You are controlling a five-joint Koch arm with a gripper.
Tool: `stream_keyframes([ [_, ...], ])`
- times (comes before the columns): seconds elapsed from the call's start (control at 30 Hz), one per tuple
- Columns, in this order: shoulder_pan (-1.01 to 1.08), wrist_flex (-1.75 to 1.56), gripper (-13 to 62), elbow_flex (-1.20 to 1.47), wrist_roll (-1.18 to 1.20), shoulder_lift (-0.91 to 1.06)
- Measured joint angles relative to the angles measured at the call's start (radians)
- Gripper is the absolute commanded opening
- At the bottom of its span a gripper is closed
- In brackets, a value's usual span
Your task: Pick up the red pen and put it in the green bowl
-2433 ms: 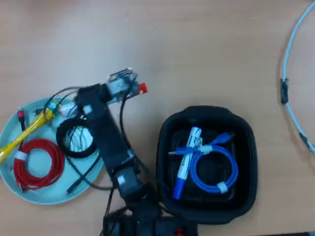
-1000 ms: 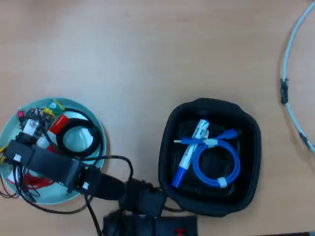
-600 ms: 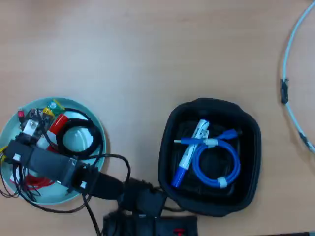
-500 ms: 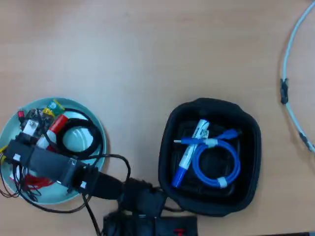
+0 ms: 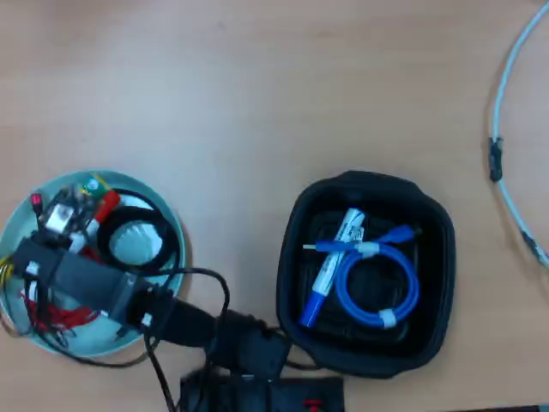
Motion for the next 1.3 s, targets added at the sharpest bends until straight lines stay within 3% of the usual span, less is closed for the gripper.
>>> stream_keyframes([
  [0.23,0.256,0.069,27.2,0.025,0.008,0.046],
  [0.53,0.565,0.087,27.7,0.256,0.008,0.288],
  [0.7,0.749,-0.040,27.8,0.637,0.006,0.460],
  [0.87,0.868,-0.425,27.7,1.131,-0.071,0.759],
  [1.17,1.032,-0.750,27.1,1.618,-0.077,1.215],
  [1.3,1.120,-0.957,27.1,1.844,-0.077,1.243],
])
